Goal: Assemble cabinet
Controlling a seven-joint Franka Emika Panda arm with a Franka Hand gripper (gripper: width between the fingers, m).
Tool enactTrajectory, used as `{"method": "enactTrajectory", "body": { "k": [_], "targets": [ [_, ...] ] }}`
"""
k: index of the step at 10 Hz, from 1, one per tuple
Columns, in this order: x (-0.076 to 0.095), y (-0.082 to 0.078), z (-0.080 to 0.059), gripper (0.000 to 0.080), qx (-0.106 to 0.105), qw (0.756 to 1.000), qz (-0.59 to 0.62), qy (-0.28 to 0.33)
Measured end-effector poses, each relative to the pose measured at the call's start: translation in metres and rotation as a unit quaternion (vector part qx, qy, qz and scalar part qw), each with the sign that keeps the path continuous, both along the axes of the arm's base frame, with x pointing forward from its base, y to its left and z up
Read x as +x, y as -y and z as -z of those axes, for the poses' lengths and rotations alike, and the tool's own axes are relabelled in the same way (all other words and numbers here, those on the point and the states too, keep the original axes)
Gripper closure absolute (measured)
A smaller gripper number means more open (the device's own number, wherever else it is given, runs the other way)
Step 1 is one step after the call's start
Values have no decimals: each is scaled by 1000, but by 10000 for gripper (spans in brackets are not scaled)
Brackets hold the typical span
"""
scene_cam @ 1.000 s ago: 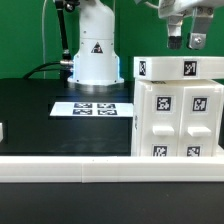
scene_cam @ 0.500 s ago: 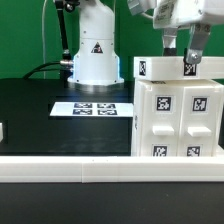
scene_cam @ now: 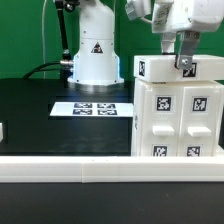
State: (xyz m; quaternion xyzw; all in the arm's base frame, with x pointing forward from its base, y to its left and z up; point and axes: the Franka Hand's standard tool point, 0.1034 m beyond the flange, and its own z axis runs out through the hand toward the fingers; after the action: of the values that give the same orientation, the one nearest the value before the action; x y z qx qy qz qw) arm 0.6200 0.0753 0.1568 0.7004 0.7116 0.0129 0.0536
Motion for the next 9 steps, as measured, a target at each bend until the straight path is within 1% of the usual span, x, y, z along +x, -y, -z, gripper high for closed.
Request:
{"method": "enactTrajectory", "body": {
  "k": [1,2,5,7,9],
  "targets": [
    [0,0,0,200,0,1000,1,0],
    [0,0,0,238,1,1000,10,0],
    [0,1,0,238,4,999,38,2],
    [0,1,0,238,12,992,122,7],
    [0,0,0,236,17,984,177,10]
  ]
}}
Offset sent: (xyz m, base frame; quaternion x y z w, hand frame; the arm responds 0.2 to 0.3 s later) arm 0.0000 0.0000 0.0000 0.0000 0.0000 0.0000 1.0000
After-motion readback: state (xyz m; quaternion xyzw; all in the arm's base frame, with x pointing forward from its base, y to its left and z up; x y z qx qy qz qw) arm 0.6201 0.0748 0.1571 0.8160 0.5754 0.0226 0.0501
